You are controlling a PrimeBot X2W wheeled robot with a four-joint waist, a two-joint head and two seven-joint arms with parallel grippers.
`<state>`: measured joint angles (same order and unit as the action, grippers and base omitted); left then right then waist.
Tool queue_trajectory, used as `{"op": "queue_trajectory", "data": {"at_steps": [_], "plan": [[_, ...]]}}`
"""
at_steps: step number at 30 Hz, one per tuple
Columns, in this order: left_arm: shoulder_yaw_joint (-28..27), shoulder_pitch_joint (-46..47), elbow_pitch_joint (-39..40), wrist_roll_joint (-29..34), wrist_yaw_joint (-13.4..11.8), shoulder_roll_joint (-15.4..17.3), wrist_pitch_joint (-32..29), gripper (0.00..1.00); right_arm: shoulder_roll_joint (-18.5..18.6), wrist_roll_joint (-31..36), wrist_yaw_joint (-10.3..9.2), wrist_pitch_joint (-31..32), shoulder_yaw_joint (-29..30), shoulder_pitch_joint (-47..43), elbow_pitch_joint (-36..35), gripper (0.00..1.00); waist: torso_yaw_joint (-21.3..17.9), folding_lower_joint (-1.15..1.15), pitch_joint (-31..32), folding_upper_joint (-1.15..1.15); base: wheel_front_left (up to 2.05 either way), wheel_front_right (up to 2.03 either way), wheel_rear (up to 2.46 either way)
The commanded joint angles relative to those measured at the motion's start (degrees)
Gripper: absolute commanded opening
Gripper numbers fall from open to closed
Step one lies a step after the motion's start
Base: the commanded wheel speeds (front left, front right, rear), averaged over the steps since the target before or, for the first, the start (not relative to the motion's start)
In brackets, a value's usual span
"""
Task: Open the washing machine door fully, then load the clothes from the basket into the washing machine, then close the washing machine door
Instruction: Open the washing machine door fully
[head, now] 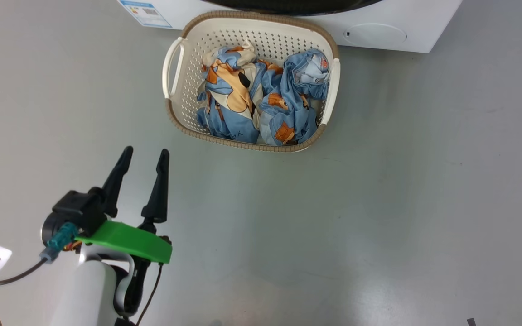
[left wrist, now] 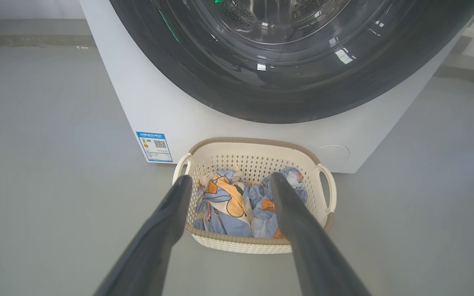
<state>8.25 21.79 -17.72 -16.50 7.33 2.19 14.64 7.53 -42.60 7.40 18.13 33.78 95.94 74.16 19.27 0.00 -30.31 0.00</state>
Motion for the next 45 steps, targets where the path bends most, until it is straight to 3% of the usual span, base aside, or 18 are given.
{"op": "queue_trajectory", "data": {"at_steps": [1, 19, 34, 45], "plan": [[-1.8, 0.9, 0.9, -0.6, 0.2, 1.3, 0.4, 1.0, -1.3, 0.6, 0.09, 0.2, -0.1, 3.0, -1.0, 0.0, 0.1, 0.0, -0.1, 0.0, 0.0, 0.0, 0.0], [-1.9, 0.3, 1.1, -0.5, 0.2, 0.9, 0.4, 1.0, 1.6, 9.7, 0.09, 8.2, 4.3, 1.4, -0.2, 0.0, 0.6, 0.0, 0.8, 0.0, 0.0, 0.0, 0.0], [-1.8, 0.0, 1.5, -0.9, 0.2, 0.7, 0.4, 1.0, 0.1, 18.8, 0.09, 8.9, 11.5, 4.2, -0.2, 0.0, 2.0, 0.0, -0.2, 0.0, 0.0, 0.0, 0.0], [-1.8, 0.0, 1.7, -0.6, 0.2, 0.7, 0.4, 1.0, 0.4, 24.1, 0.09, 13.1, 15.1, 4.6, -0.2, 0.0, 1.5, 0.0, 0.6, 0.0, 0.0, 0.0, 0.0]]}}
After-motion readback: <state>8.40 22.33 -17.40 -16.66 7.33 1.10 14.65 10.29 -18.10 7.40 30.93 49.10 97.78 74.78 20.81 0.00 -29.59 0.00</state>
